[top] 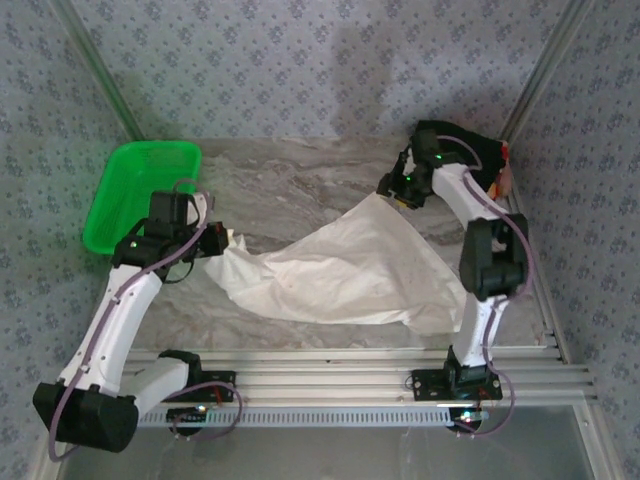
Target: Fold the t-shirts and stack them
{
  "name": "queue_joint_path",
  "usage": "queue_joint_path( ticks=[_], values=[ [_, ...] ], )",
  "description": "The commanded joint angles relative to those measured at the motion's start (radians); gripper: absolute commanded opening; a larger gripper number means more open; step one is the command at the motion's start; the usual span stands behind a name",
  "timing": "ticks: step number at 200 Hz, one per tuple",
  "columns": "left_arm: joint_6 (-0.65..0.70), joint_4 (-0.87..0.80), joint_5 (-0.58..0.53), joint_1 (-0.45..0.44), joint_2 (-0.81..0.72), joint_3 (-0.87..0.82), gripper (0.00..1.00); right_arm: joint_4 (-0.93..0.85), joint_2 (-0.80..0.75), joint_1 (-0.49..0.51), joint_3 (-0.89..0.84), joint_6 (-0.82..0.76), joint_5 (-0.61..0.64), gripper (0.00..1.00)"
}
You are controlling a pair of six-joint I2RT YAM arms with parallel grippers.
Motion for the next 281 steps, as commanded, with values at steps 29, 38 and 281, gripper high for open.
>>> queue_joint_path(
  ticks=[29,38,281],
  values=[
    [-0.029,0.013,0.03,0.005,0.027,-0.048,0.0,-0.056,0.296,0.032,0.287,-0.029,0.083,0.57],
    [-0.029,0.009,0.034,0.006,0.026,-0.05,0.0,-0.048,0.329,0.034,0.323,-0.027,0.117,0.57],
    [-0.029,-0.069,0.011,0.043,0.012,0.103,0.0,0.003,0.294,0.077,0.418,-0.028,0.174,0.0]
  ],
)
